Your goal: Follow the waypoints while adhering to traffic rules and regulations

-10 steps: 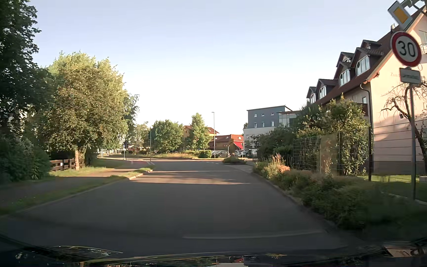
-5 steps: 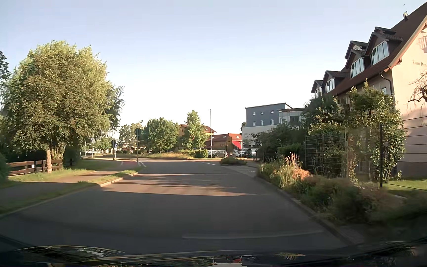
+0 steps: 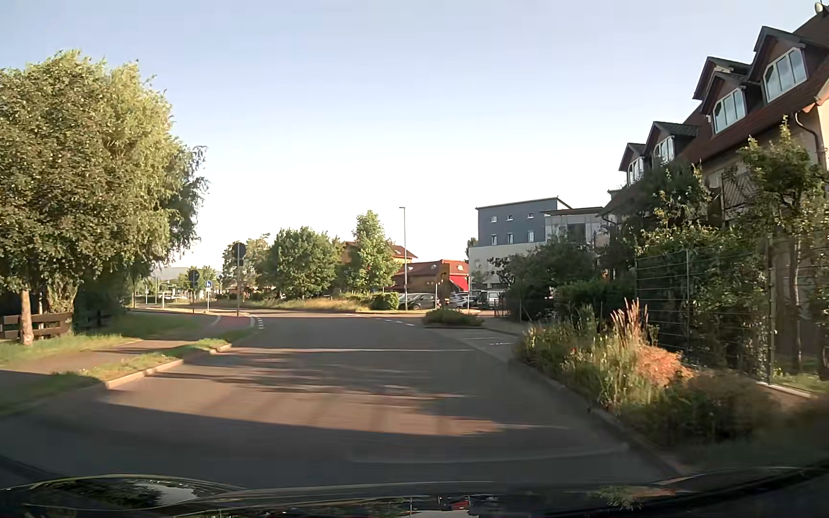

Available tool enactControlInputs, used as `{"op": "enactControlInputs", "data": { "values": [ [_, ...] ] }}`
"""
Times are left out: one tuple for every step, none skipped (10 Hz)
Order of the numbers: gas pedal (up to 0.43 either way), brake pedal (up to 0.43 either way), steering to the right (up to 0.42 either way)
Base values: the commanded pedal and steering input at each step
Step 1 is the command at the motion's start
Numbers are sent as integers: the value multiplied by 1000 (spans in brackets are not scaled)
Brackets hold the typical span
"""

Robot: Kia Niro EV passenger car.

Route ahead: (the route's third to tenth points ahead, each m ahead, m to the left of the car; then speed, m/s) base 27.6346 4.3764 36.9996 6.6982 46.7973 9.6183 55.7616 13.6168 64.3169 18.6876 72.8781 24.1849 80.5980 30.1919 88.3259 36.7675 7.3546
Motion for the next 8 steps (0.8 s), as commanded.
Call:
{"op": "enactControlInputs", "data": {
  "values": [
    [110,0,-1],
    [110,0,-4],
    [110,0,-7],
    [110,0,-10],
    [110,0,-12],
    [110,0,-14],
    [110,0,-16],
    [98,0,-21]
  ]
}}
